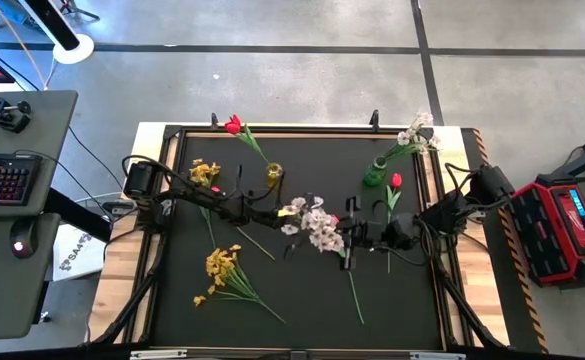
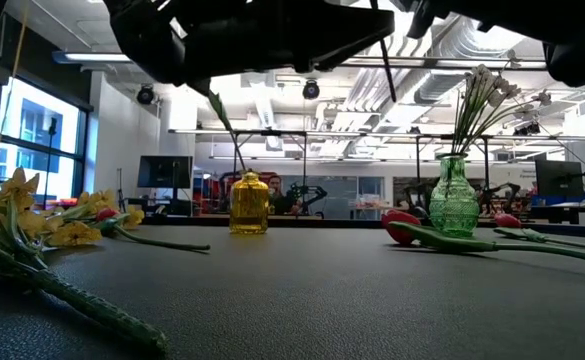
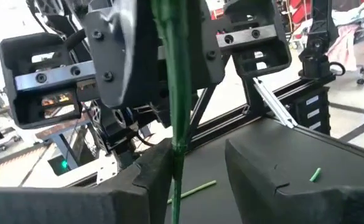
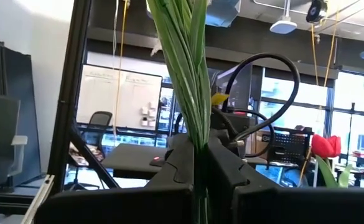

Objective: Sort flowers into vase by color
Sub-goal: Put the white flowers into the green vase

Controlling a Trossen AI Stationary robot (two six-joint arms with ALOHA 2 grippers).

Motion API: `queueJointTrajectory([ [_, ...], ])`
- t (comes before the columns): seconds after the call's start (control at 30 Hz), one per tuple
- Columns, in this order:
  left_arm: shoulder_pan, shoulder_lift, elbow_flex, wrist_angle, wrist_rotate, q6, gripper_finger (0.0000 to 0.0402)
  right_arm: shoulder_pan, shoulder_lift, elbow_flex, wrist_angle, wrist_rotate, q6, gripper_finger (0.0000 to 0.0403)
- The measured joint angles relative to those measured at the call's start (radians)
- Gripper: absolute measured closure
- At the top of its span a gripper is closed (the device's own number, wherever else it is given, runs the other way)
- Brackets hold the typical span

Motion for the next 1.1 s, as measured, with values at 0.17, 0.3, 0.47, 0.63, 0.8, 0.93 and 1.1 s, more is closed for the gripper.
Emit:
queueJointTrajectory([
  [0.17,0.0,0.0,0.0,-0.001,-0.009,-0.044,0.0318,0.006,0.0,0.0,-0.008,0.0,-0.003,0.04],
  [0.3,0.003,-0.007,0.0,-0.032,-0.064,-0.119,0.0374,0.007,0.0,0.0,-0.03,0.025,0.005,0.0396],
  [0.47,0.013,-0.034,-0.002,-0.106,-0.068,-0.157,0.0394,0.007,-0.003,0.0,-0.063,0.078,0.036,0.0386],
  [0.63,0.013,-0.071,-0.002,-0.231,-0.145,-0.159,0.0399,0.021,-0.003,0.0,-0.099,0.181,0.054,0.036],
  [0.8,0.009,-0.087,-0.002,-0.337,-0.242,-0.154,0.04,0.059,-0.034,-0.001,-0.229,0.296,0.054,0.0295],
  [0.93,0.012,-0.087,-0.002,-0.374,-0.281,-0.154,0.0401,0.078,-0.116,-0.001,-0.457,0.377,0.144,0.0245],
  [1.1,0.014,-0.087,-0.002,-0.401,-0.337,-0.146,0.0401,0.073,-0.205,-0.001,-0.698,0.385,0.318,0.0214],
])
